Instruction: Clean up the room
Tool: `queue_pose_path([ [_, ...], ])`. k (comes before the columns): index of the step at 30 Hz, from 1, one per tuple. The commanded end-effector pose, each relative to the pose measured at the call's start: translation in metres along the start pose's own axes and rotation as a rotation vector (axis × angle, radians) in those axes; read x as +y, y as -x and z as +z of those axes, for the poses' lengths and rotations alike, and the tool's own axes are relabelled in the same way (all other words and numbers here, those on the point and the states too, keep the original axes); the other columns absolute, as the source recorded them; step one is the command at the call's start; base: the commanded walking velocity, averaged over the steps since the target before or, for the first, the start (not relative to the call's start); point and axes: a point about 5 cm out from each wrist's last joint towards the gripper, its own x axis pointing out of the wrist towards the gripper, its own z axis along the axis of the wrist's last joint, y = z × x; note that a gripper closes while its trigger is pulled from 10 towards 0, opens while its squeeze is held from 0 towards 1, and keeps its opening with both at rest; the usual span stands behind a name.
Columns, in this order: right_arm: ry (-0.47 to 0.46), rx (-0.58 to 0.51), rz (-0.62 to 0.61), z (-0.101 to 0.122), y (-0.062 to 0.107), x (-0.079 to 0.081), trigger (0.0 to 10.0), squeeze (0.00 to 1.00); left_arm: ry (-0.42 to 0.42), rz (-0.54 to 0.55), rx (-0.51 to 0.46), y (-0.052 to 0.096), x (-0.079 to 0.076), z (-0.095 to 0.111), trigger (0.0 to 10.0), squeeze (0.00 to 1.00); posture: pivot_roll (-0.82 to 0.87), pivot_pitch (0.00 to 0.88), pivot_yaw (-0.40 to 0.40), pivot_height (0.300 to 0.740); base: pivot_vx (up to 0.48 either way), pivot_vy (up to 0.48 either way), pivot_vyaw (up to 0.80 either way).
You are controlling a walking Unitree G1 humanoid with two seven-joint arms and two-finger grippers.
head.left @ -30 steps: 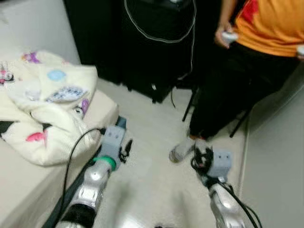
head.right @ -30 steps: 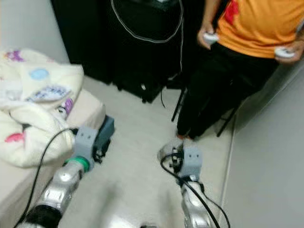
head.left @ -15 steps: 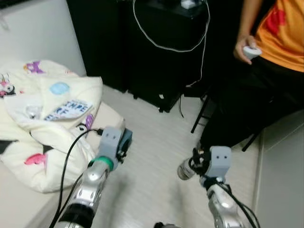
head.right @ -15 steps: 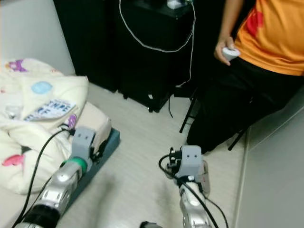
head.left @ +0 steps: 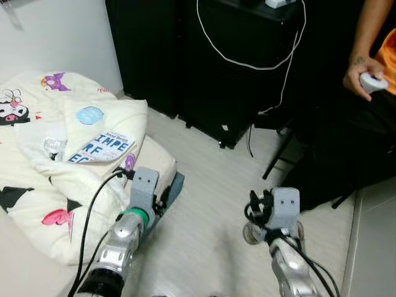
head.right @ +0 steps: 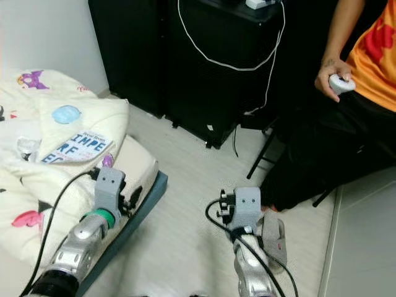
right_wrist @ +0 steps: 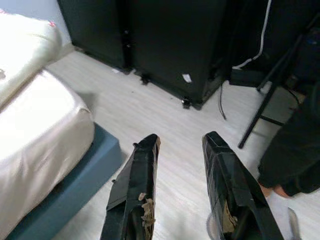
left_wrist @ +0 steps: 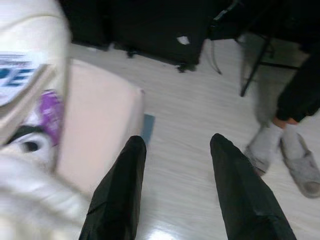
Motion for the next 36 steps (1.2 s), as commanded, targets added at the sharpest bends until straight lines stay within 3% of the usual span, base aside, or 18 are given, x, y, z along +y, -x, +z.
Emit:
queue_pose_path([
  [1,-0.006,0.036,-0.004,-0.0073,0.0041,-0.001,10.0,0.0,0.0,0.003,0.034,0.0049,0.0,-0.0112,10.0,0.0,0.02,0.085,0.007,0.74,0.0,0.0,0.8],
  [36,-0.012,0.039,0.025,-0.008,0.0053,0.0034,10.0,0.0,-0.045,0.008,0.047,0.0053,0.0012,-0.0114,10.0,0.0,0.02,0.09,0.009,0.74,0.0,0.0,0.78],
])
